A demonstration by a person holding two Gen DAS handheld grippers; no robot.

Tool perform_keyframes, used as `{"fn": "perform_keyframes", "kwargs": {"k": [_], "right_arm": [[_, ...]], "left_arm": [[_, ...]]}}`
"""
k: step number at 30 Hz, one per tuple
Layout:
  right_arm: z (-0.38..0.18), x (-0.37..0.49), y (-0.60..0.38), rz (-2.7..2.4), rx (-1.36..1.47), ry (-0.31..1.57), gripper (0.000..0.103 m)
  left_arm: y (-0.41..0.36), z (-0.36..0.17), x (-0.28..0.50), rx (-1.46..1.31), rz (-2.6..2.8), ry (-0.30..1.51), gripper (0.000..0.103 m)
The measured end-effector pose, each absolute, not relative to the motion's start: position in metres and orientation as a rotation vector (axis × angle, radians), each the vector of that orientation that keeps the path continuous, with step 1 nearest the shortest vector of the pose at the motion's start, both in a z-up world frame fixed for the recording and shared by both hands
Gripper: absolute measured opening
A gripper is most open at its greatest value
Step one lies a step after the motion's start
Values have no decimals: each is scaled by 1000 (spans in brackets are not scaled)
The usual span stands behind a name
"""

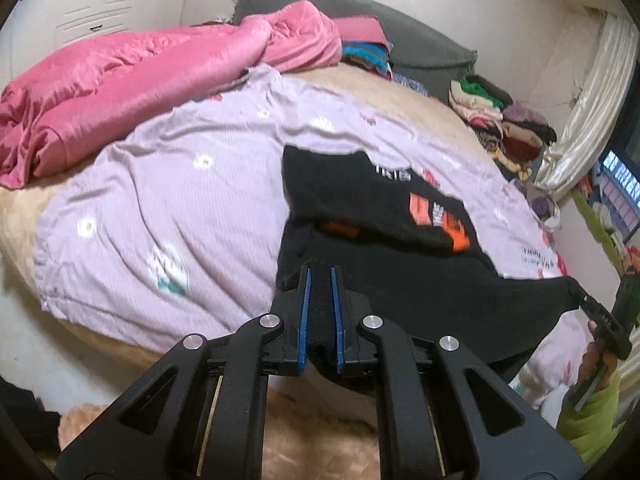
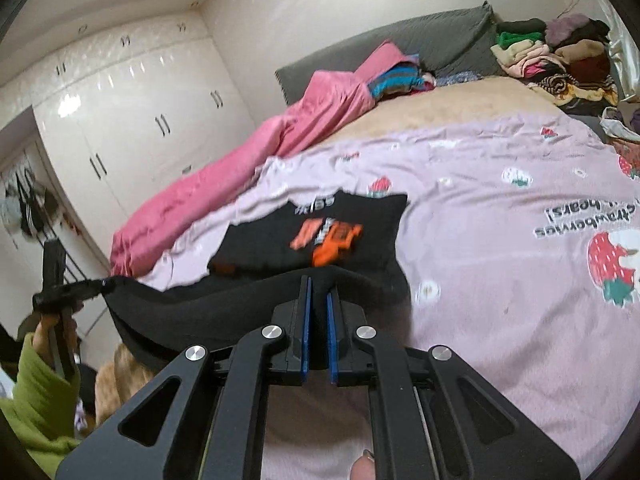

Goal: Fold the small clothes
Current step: 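Lift the hem with both tools and carry it toward the collar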

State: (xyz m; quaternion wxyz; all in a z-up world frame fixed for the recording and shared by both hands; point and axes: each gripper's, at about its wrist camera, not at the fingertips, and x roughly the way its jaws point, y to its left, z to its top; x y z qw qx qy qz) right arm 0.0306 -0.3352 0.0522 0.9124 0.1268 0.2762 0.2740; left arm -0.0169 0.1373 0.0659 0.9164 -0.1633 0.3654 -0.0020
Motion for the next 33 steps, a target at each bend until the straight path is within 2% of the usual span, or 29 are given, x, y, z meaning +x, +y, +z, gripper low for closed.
{"fn": "perform_keyframes", "kwargs": {"k": [17,33], "right_arm": [[94,106,-320,464,271,476,6],[75,195,-303,371,261,565,6]], "left_arm": [[160,103,63,-366,57,675,3],[166,96,142,-295,139,678,3]]}}
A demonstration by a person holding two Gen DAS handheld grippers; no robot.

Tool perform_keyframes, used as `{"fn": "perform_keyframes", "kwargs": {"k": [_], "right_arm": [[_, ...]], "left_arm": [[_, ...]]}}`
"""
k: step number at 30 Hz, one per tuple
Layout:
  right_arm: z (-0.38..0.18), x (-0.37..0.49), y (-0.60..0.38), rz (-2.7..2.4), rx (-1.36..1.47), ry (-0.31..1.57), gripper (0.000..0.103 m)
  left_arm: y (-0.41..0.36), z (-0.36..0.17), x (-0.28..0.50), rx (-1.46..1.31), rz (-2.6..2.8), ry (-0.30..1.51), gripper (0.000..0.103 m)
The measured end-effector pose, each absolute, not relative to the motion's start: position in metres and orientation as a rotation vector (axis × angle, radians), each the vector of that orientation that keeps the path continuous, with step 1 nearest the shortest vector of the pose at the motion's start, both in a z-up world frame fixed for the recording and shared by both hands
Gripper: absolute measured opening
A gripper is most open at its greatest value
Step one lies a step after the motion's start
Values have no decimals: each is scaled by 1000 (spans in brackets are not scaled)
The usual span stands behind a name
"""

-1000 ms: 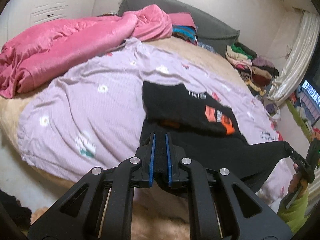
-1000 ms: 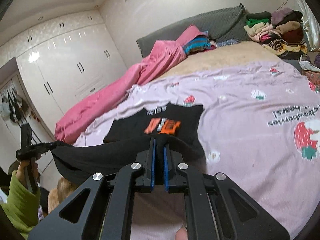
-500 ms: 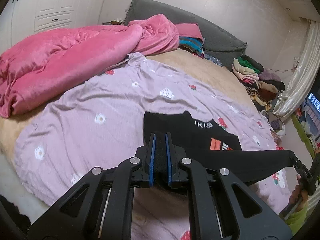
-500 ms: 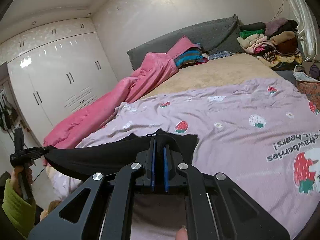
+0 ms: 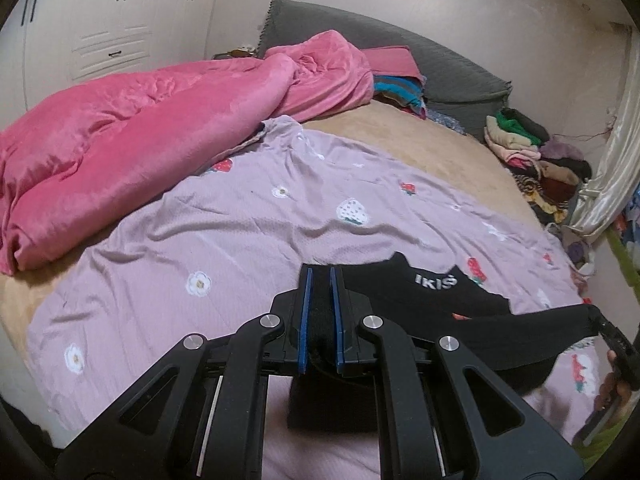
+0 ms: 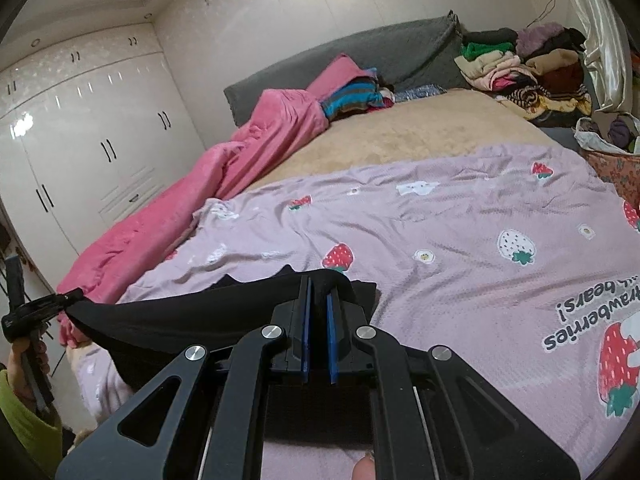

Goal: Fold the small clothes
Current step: 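Lift the hem with both tools and carry it toward the collar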

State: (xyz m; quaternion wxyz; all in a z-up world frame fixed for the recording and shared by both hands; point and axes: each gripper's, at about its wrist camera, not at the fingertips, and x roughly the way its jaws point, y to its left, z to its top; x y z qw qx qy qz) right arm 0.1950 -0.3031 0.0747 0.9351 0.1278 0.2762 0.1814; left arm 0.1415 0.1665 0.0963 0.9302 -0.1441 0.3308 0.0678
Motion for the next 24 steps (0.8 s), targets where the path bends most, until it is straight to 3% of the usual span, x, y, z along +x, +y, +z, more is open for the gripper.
{"fn": "perform_keyframes", "kwargs": {"k": [24], "right_arm": [[14,265,-286,245,244,719,8]], "left_arm": [[179,40,227,-309,184,776,4]]}}
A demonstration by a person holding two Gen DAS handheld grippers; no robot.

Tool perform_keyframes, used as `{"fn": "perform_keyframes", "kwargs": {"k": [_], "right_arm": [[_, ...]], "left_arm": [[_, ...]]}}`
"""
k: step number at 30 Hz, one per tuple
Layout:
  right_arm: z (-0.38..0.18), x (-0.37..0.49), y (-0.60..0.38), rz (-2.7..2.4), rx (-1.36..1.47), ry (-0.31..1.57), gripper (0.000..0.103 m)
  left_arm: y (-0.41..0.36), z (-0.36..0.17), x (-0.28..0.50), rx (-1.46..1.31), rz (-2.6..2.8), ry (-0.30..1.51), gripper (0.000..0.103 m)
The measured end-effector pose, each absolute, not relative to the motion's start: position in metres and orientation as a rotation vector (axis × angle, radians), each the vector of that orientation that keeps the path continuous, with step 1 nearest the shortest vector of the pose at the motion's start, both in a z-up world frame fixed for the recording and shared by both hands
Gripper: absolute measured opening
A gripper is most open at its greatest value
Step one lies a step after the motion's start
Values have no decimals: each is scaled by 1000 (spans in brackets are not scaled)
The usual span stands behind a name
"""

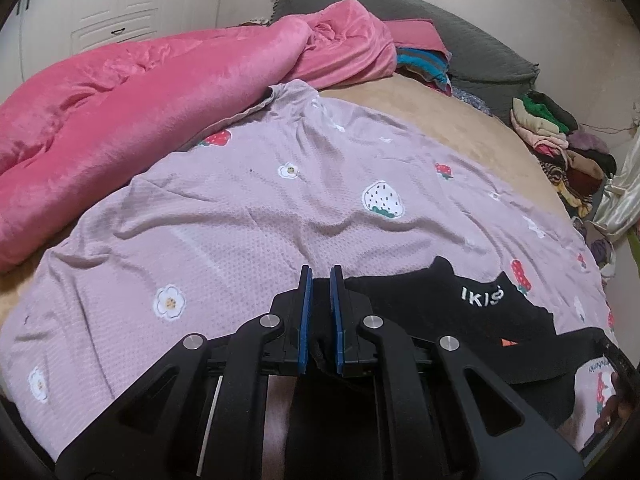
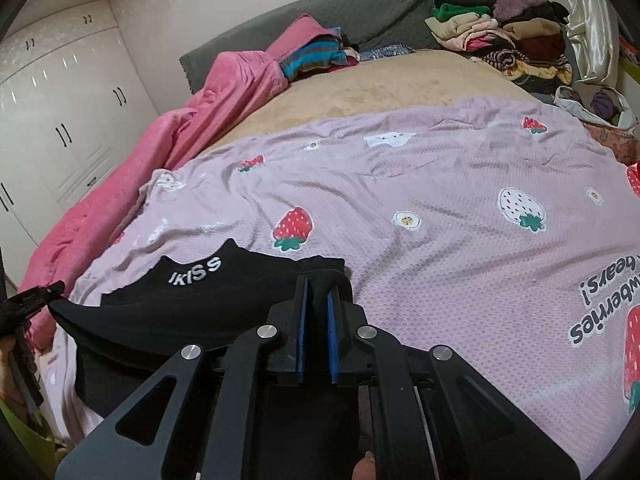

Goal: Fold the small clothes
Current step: 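Lift the hem with both tools and carry it toward the collar, then lay the hem near the collar and open both tools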

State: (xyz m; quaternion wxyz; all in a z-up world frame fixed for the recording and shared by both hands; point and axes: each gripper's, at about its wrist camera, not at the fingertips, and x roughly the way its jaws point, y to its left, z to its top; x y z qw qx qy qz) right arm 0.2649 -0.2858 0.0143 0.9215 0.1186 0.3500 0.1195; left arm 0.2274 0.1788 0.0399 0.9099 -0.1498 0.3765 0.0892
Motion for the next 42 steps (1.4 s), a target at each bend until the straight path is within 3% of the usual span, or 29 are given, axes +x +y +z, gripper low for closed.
{"fn": "perform_keyframes", "kwargs": {"k": [4,6,14,20,22,24,29,30,31,33,34,42], "right_arm": [[7,267,-280,235,218,732,15],[6,265,-280,212,201,720,32],[10,241,-284,201,169,676,38],[20,212,-273,255,94,632,41],[22,205,-268,282,77,630,41],[23,200,-262,303,64,629,41],[20,192,-242,363,24,645,40],[19,190,-236,377,10,651,36],[17,189,-231,390,-2,658,32],[12,188,-222,410,-19,674,23],[9,188,-217,423,-30,686,22],[-28,213,-191,388,-134,815,22]], "left_arm": [[178,41,223,-290,189,754,4],[180,42,220,-291,189,748,4],[170,45,195,-268,160,714,18],[143,45,174,-201,100,714,42],[135,44,169,-187,77,719,57],[123,41,164,-160,56,731,63],[105,27,158,-103,35,773,62],[102,22,158,-99,30,785,56],[101,17,159,-94,29,797,40],[98,4,162,-77,35,835,22],[97,-3,164,-73,35,854,18],[97,-29,184,-12,86,911,18]]}}
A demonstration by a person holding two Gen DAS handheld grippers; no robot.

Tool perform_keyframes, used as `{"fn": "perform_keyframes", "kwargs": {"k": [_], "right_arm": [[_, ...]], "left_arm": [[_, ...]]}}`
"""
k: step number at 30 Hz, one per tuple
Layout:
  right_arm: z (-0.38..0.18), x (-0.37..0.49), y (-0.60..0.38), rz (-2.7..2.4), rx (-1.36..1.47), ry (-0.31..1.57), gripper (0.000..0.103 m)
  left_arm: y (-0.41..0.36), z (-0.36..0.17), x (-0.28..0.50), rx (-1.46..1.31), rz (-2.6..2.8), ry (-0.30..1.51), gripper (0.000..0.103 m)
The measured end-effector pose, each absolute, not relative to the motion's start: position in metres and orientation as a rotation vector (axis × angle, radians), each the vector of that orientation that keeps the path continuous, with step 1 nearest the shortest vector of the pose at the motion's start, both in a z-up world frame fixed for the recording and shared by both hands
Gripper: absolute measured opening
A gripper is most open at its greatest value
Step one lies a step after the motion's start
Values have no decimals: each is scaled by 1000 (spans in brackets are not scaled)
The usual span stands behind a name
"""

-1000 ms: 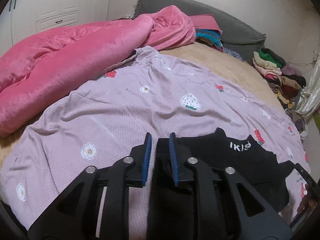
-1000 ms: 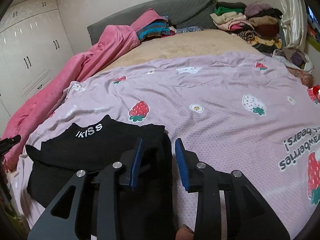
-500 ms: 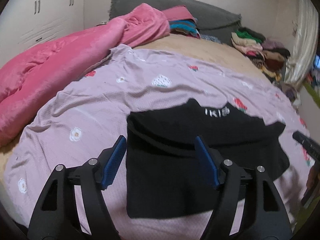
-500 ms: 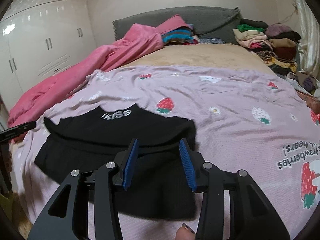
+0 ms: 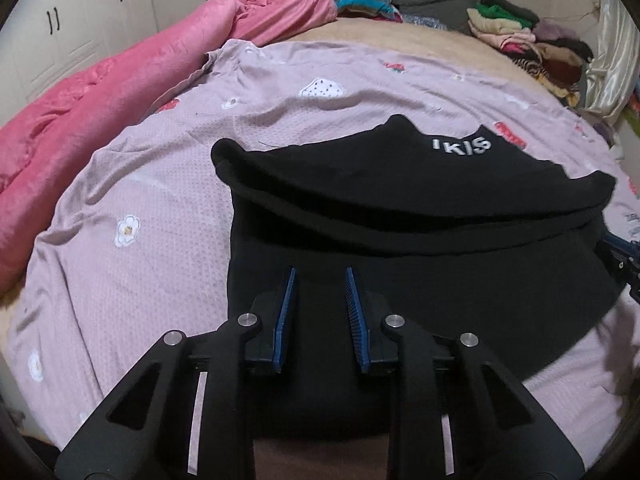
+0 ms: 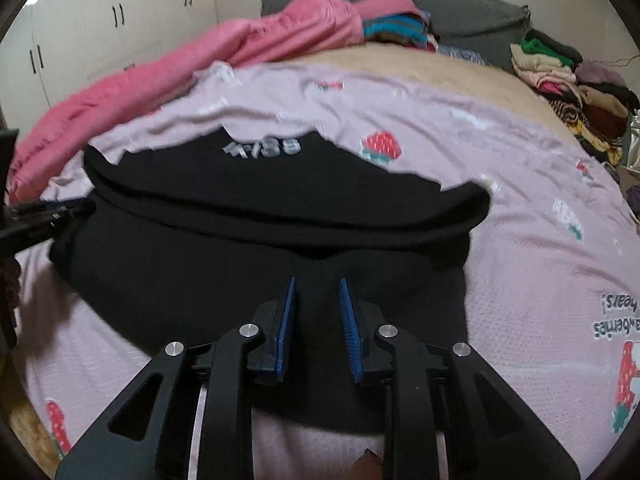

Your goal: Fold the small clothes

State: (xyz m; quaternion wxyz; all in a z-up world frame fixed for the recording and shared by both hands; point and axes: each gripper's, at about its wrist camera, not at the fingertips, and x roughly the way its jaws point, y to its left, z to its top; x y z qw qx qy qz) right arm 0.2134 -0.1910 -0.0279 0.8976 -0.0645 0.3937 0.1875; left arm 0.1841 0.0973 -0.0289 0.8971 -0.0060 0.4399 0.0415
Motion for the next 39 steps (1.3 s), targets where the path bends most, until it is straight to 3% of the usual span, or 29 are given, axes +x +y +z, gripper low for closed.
{"fn": "perform_keyframes", "kwargs": {"k": [6,25,26,28,29,30,35,36,37,39], "right_arm": [[-43,247,-187,359,-117,839,22],[-12,324,-219,243,-2,749,23],[-11,322,-223,233,-9,744,25],[-11,321,-232,228,-17,744,39],[-13,321,-235,231,-23,755,52],[-15,321,-239,214,-34,756,53],[-26,326,-247,203,-30,795,53],[-27,327,-245,215,-34,800,50],[-29,328,-242,232,-40,802,45],[-32,329,-238,251,-51,812,11]], "left_arm": [[106,-34,212,-32,119,932,18],[164,-23,248,-211,175,837,18],[169,-25,248,-231,172,835,20],[173,-27,249,-244,165,838,32],[174,-28,250,-249,162,837,36],[175,-29,251,-258,149,836,43],[168,-31,259,-229,124,832,42],[167,-32,260,-221,119,836,31],[166,-32,260,-215,110,838,13],[163,-32,260,-194,110,834,8]]}}
